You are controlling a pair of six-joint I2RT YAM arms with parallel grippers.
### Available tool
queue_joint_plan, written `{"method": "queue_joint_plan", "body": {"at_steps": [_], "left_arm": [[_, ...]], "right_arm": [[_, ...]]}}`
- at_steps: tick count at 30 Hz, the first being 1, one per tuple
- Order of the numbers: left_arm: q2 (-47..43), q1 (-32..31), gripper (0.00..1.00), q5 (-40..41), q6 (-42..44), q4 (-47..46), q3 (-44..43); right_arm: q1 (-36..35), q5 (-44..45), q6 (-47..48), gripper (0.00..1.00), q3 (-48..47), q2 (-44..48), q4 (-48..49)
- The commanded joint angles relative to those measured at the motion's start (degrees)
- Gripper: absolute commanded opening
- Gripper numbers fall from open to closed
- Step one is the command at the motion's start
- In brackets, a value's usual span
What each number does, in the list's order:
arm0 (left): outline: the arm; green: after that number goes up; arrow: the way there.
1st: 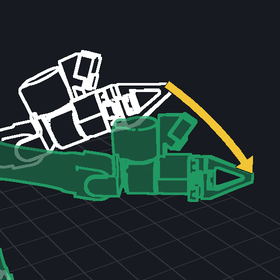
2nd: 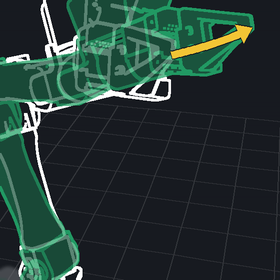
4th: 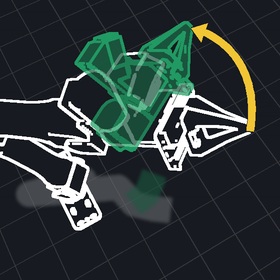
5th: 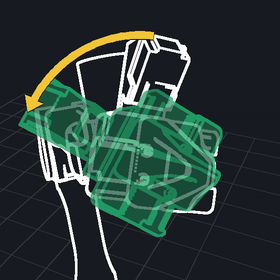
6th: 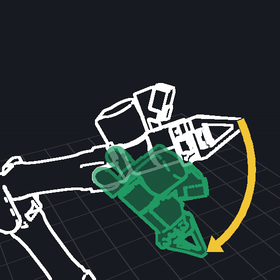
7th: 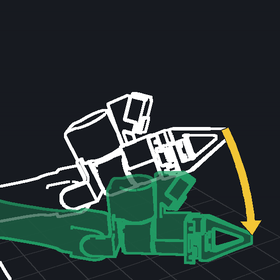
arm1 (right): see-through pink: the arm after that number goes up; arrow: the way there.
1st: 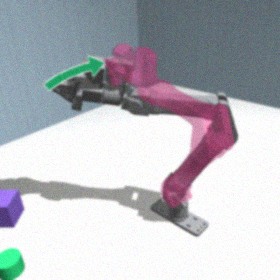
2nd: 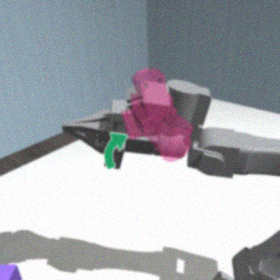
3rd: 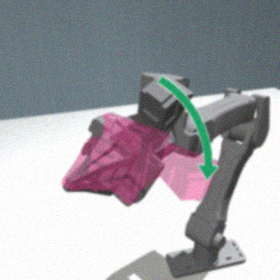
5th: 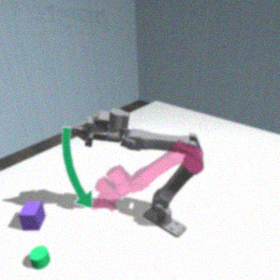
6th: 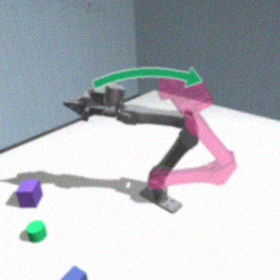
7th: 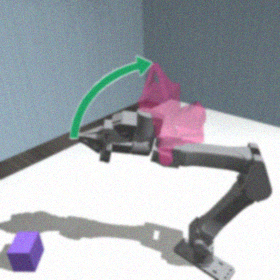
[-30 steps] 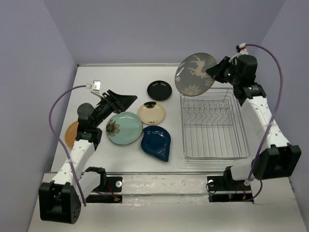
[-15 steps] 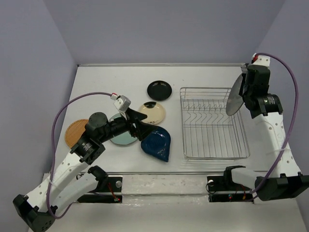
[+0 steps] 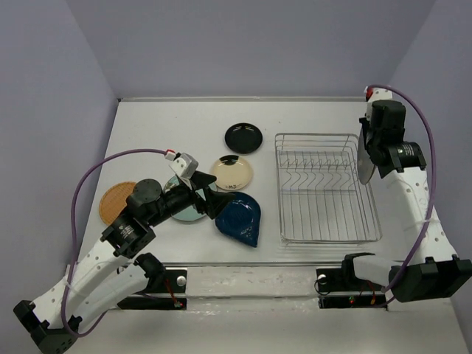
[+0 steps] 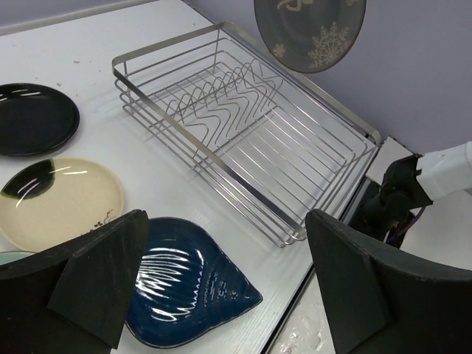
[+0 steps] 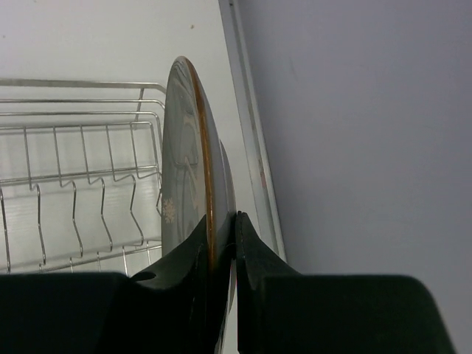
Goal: Load the plates into the dish rack
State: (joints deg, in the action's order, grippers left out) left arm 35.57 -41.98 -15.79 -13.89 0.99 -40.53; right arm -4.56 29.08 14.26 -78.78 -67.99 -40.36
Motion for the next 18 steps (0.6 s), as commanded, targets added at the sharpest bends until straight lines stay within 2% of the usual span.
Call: {"method": "queue_joint_plan", "body": {"at_steps": [1,8,18], "left_arm": [[-0.8,-0.6,0.99,2.3,1.8,-1.2,-2.0],[-0.8,-0.9,0.99,2.5,1.8,-1.2,-1.9],[-0.1,-0.9,0.99,2.8,1.8,-1.2,-1.8]], "right_arm": [[0.3,-1.9,2.4,0.07,0.7,1.0,6.1],[1.4,-6.0,-0.6,0.07,5.2,-2.0,6.5],[3.2,-11.1,-2.7,0.07,10.5,-8.0,13.1]]}}
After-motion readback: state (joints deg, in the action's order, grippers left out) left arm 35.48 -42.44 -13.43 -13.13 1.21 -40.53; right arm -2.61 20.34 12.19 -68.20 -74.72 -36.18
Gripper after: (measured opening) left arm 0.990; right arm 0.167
